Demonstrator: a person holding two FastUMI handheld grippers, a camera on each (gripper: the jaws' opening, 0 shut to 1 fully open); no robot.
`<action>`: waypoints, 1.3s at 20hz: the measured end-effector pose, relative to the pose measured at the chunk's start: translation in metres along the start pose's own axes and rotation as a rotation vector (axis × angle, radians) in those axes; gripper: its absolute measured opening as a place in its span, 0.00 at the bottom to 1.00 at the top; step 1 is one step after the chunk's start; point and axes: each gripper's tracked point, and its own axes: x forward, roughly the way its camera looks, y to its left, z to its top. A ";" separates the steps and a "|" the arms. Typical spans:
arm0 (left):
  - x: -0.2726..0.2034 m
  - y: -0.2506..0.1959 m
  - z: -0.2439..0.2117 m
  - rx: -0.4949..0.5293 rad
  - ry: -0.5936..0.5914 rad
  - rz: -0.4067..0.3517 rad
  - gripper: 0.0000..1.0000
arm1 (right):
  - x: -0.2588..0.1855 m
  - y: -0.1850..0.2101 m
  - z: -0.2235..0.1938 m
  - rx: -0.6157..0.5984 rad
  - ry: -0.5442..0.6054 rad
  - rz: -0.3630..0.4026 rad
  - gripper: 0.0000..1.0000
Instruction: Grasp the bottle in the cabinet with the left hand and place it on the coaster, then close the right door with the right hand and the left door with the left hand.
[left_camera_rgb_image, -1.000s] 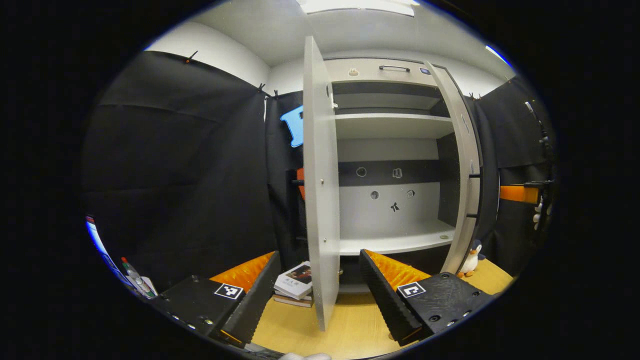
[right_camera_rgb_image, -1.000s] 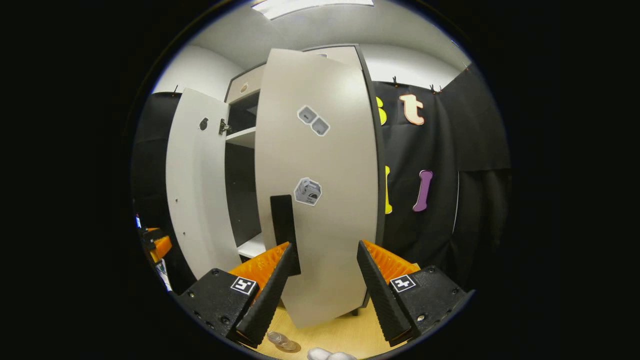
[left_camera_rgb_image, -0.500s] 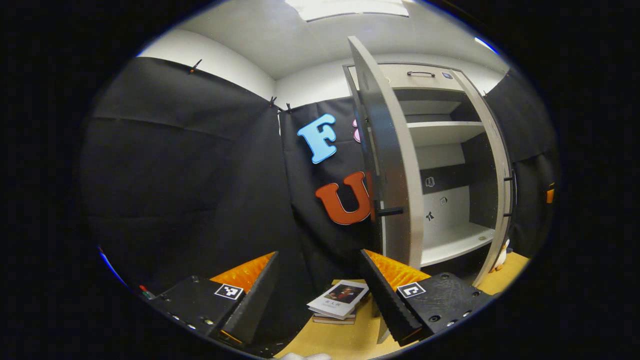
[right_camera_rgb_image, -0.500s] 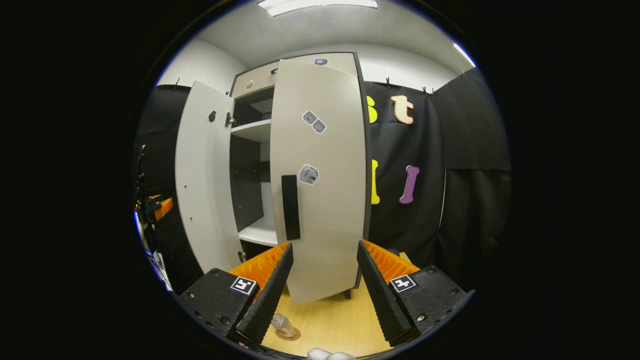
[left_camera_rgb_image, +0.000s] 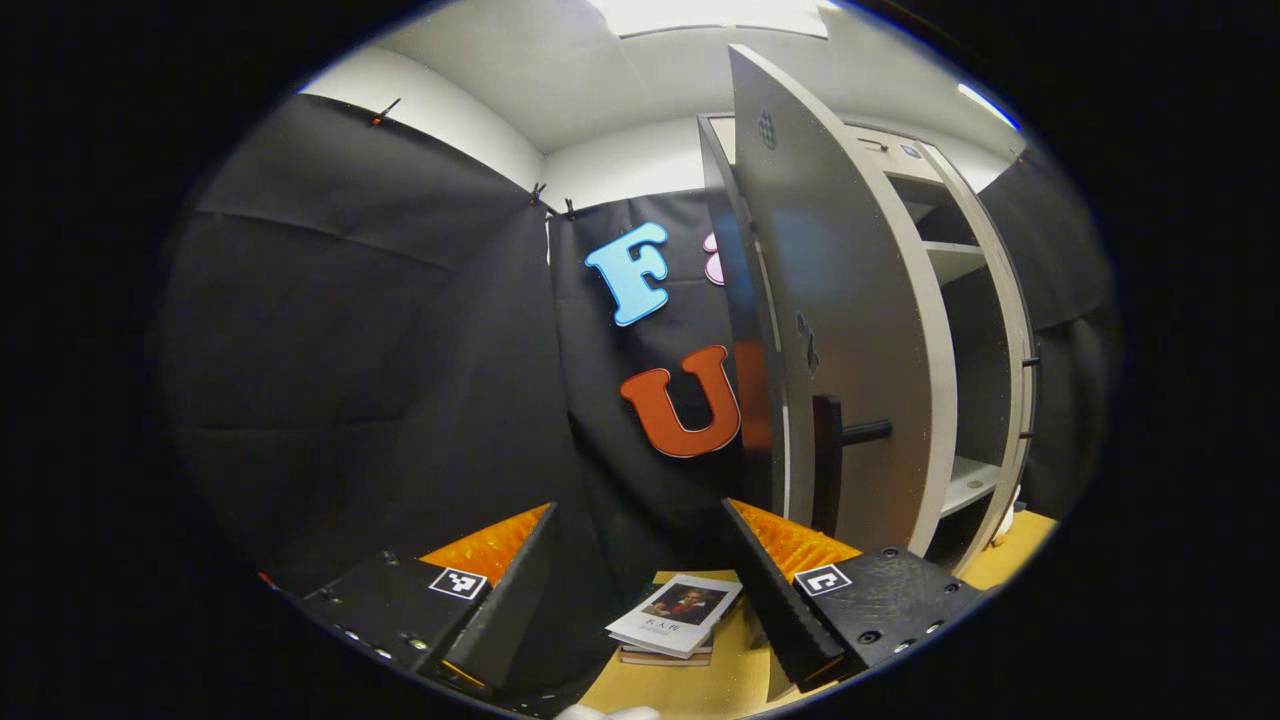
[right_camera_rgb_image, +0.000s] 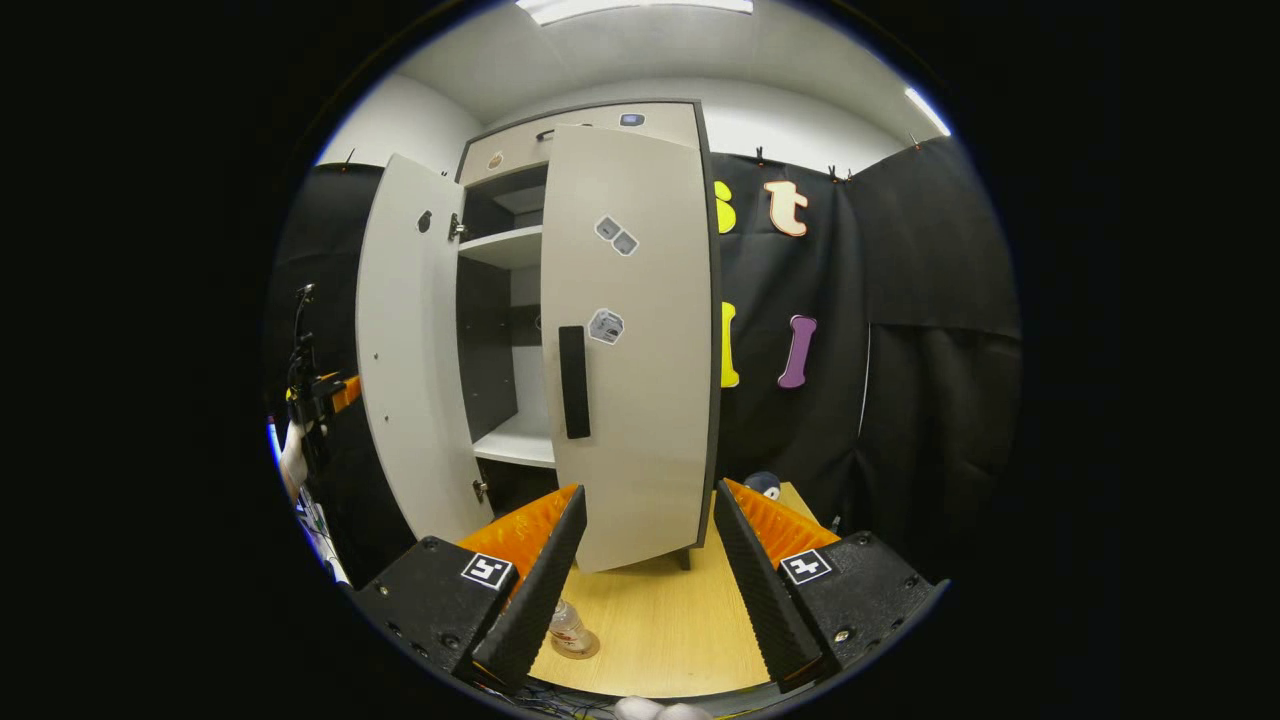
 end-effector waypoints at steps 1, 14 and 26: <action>0.002 -0.001 -0.002 -0.004 0.007 -0.003 0.95 | 0.000 0.001 0.000 0.001 0.001 0.008 0.80; -0.007 -0.038 -0.001 0.006 0.030 -0.028 0.88 | -0.005 -0.001 -0.004 0.031 0.005 0.041 0.80; -0.008 -0.165 0.012 -0.049 0.026 -0.205 0.88 | -0.010 -0.023 -0.006 0.034 0.007 -0.074 0.80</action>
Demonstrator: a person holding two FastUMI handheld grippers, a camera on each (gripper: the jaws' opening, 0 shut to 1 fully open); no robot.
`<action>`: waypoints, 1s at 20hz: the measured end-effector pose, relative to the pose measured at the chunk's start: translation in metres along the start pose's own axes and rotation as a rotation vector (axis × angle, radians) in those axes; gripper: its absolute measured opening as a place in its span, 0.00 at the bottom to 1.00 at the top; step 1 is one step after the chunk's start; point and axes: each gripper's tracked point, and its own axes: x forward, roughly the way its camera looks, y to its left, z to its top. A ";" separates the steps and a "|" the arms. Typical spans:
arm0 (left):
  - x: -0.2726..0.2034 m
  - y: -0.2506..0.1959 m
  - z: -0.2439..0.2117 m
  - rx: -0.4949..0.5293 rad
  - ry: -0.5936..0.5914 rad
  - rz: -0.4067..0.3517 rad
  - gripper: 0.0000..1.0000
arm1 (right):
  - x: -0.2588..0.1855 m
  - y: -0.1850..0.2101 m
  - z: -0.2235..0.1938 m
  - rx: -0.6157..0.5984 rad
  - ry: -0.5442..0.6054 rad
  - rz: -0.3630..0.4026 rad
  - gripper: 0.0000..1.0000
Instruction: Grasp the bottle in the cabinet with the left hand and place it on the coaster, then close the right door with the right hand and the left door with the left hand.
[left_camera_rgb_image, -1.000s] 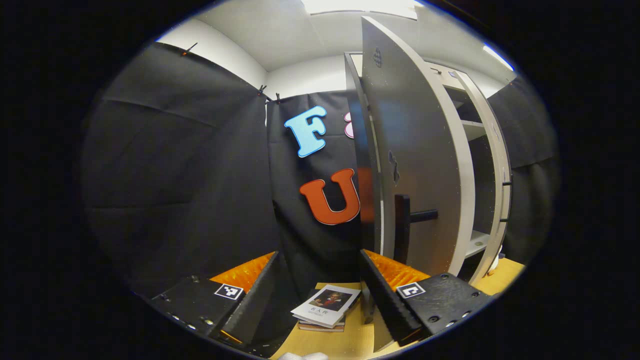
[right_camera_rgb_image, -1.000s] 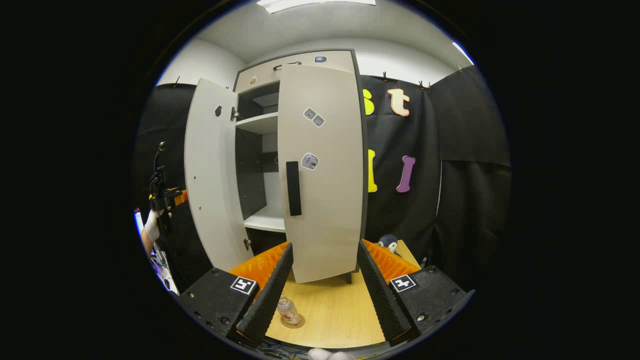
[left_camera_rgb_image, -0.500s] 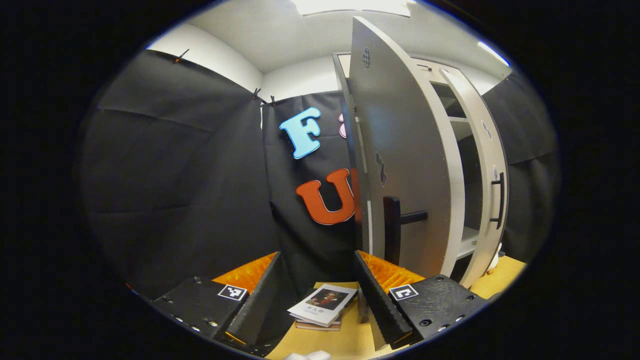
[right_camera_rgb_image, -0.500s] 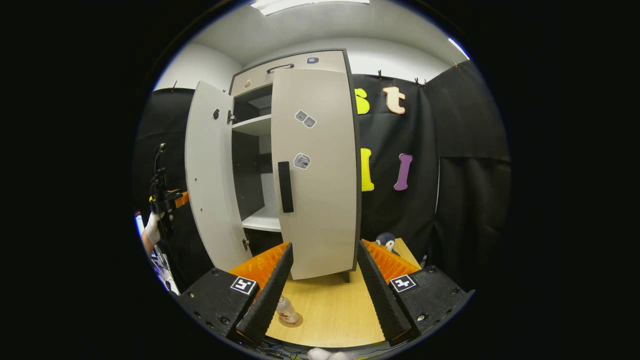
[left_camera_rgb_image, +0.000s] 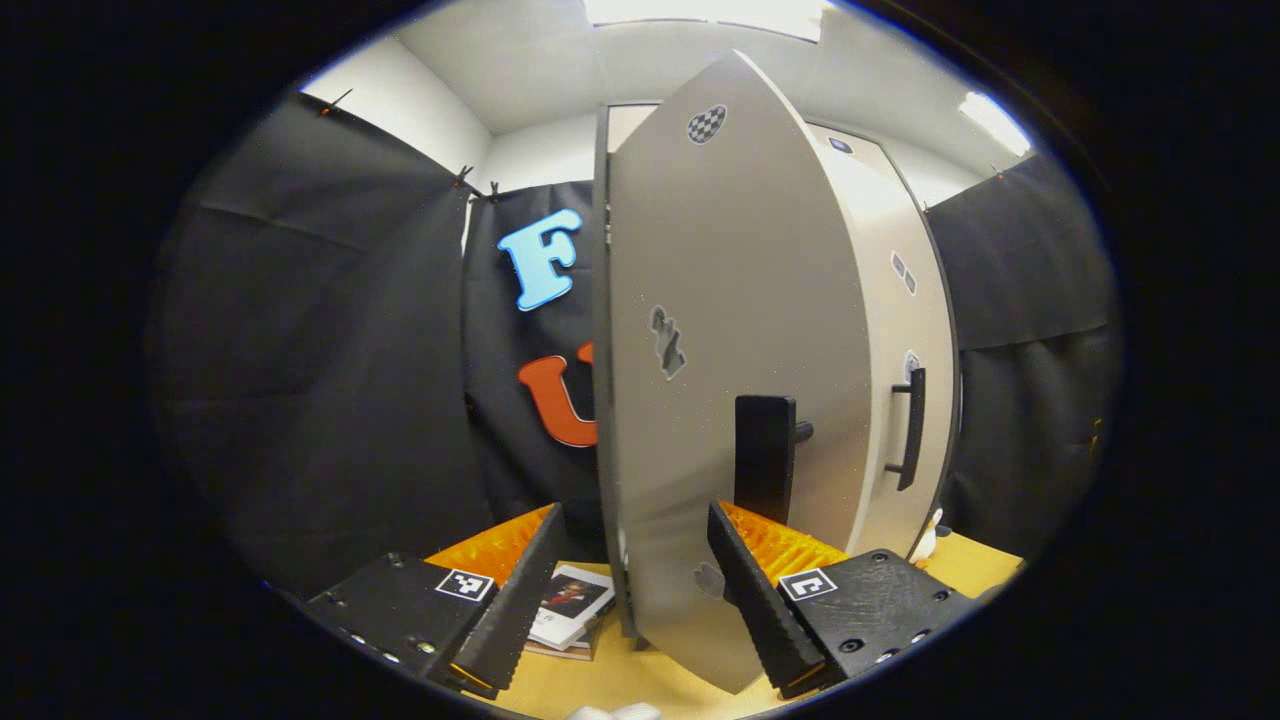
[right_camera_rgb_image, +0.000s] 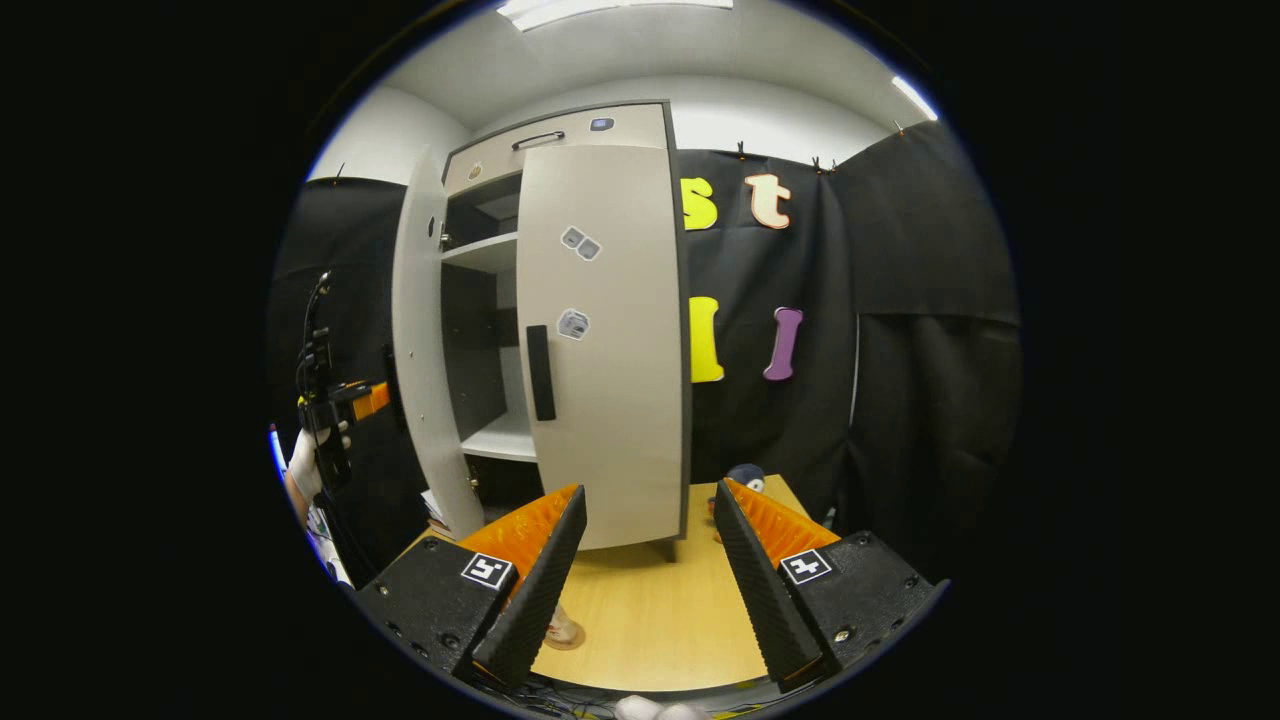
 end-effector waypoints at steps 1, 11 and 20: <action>0.005 -0.014 0.002 0.000 -0.012 -0.024 0.88 | -0.002 -0.002 -0.001 0.006 0.003 -0.019 0.80; 0.033 -0.082 -0.006 0.023 -0.010 -0.066 0.89 | -0.011 -0.024 -0.006 0.060 0.004 -0.137 0.80; -0.022 -0.077 0.015 0.048 -0.027 0.024 0.96 | -0.001 -0.019 0.002 0.027 -0.031 -0.045 0.80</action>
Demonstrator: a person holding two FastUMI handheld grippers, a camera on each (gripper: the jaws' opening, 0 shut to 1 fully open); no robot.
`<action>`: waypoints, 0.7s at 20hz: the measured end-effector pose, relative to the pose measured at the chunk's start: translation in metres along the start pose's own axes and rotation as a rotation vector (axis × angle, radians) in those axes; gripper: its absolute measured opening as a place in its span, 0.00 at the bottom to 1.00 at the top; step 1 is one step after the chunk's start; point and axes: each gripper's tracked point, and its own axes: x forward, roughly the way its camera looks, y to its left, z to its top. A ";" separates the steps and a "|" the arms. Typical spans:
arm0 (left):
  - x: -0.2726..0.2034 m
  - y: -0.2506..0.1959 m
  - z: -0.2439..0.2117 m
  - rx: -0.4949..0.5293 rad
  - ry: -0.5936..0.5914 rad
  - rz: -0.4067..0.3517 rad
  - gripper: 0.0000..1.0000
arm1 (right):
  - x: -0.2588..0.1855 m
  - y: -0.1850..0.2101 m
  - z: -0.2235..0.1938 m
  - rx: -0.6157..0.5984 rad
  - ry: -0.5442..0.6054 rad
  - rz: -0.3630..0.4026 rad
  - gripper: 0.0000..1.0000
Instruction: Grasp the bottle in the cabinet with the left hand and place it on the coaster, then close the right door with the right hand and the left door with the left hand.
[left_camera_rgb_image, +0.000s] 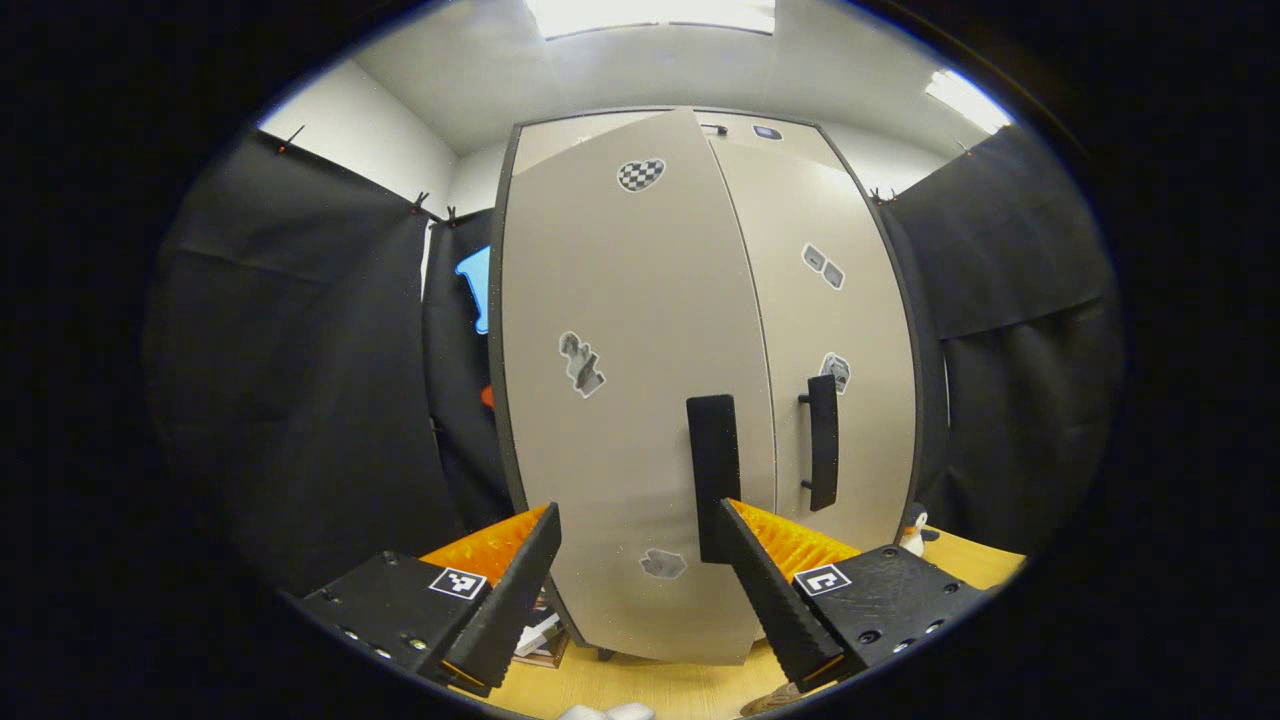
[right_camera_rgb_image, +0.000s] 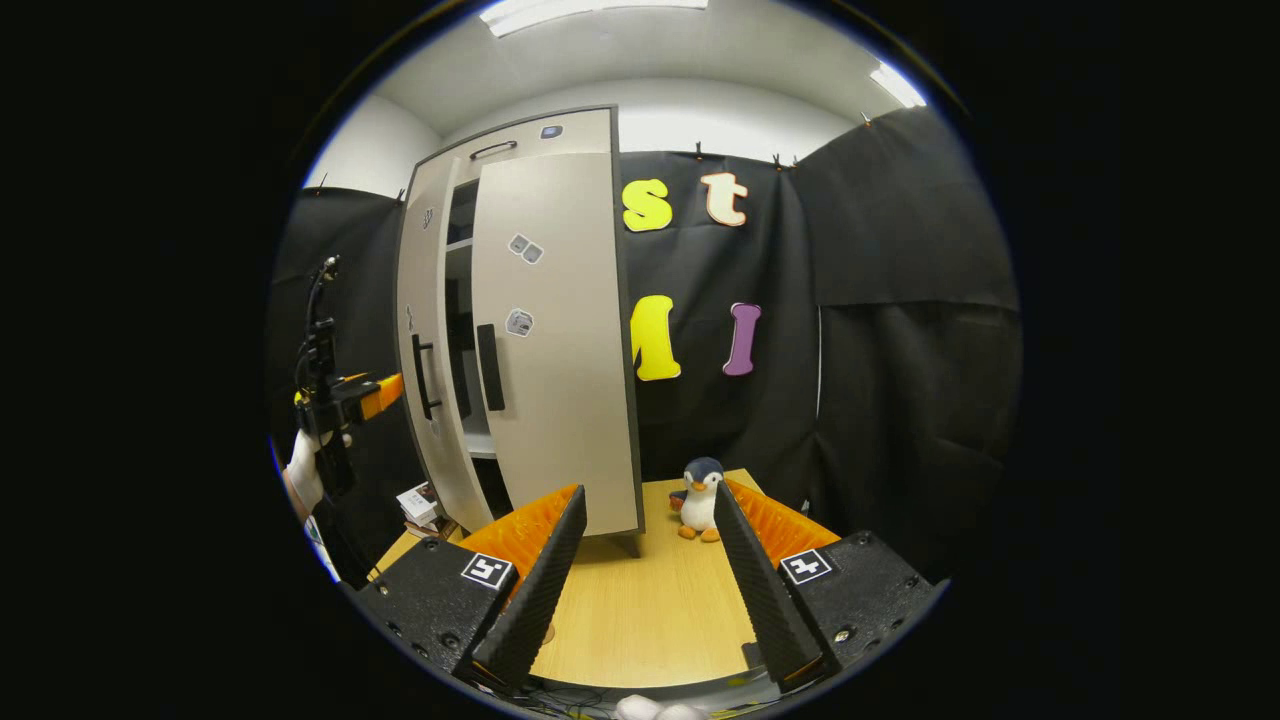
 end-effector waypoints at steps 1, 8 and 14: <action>-0.009 -0.002 0.003 -0.011 -0.003 0.001 0.95 | 0.002 0.001 0.002 -0.005 -0.007 0.006 0.80; -0.074 0.004 -0.006 -0.081 0.067 0.043 0.96 | 0.008 0.013 0.011 -0.032 -0.043 0.068 0.80; -0.106 0.019 -0.012 -0.075 0.082 0.083 0.96 | 0.008 0.015 0.006 -0.018 -0.028 0.057 0.80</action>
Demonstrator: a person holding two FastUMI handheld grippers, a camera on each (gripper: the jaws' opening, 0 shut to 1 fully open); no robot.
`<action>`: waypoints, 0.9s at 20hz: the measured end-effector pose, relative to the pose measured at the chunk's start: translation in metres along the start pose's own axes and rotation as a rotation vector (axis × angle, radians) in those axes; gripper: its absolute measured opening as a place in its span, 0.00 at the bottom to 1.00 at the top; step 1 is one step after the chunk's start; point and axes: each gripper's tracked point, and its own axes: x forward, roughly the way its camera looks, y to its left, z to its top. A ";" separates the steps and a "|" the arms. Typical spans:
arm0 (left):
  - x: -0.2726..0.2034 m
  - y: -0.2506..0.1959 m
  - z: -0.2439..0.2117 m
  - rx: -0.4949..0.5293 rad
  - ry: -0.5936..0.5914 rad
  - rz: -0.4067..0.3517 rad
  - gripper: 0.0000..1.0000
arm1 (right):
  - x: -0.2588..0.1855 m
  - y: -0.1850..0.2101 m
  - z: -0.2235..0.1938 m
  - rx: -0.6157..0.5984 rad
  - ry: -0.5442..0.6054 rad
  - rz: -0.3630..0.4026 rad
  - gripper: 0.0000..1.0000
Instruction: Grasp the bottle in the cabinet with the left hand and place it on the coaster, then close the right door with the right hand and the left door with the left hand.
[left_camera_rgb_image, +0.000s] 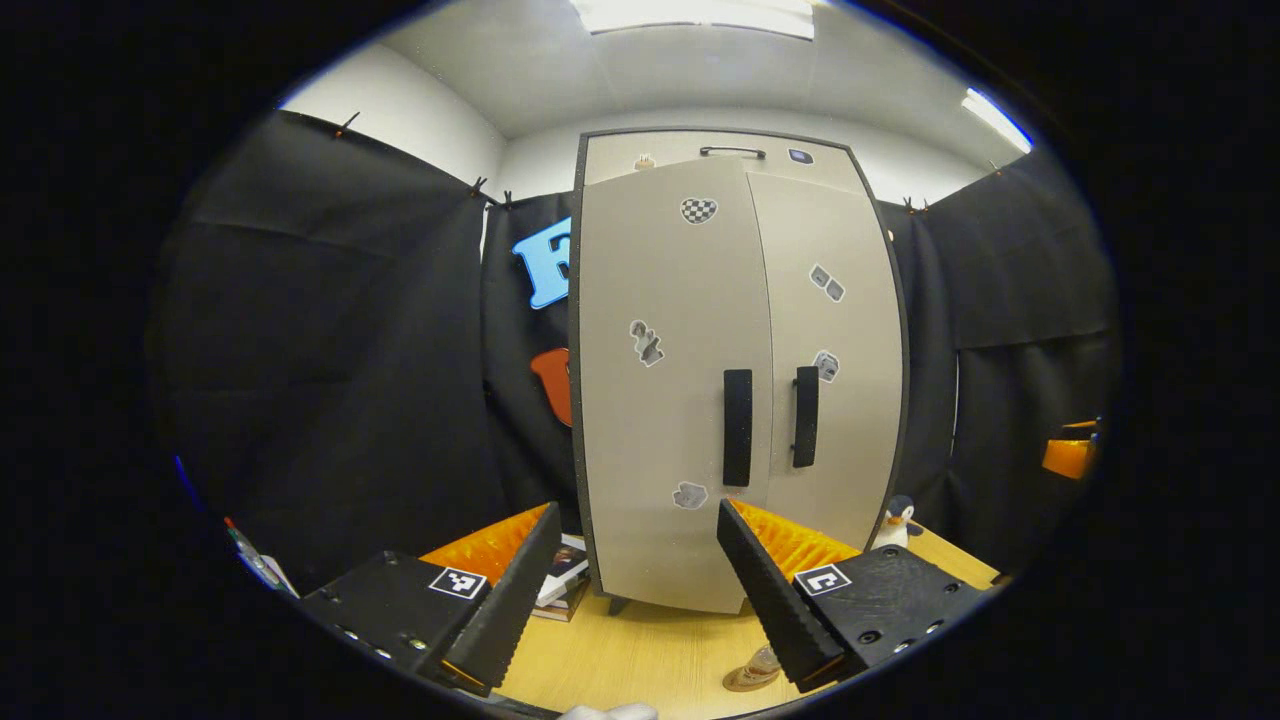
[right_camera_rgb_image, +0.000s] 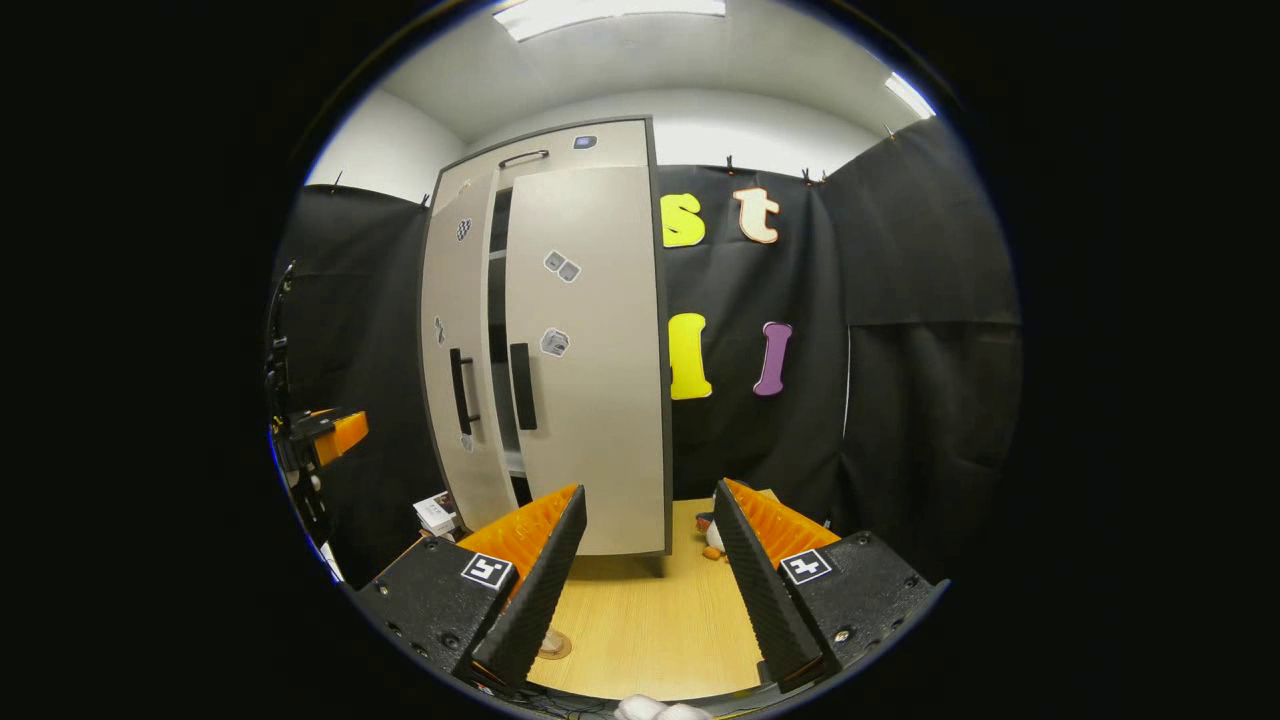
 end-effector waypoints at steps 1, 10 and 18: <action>-0.004 0.002 -0.002 0.007 0.004 0.002 0.96 | 0.000 -0.001 -0.002 0.000 0.007 -0.004 0.80; -0.018 0.005 -0.002 0.007 0.002 -0.042 0.96 | 0.002 0.011 0.003 -0.021 -0.017 0.018 0.80; -0.021 0.010 0.007 0.021 -0.022 -0.073 0.96 | 0.003 0.022 0.008 -0.026 -0.034 0.049 0.80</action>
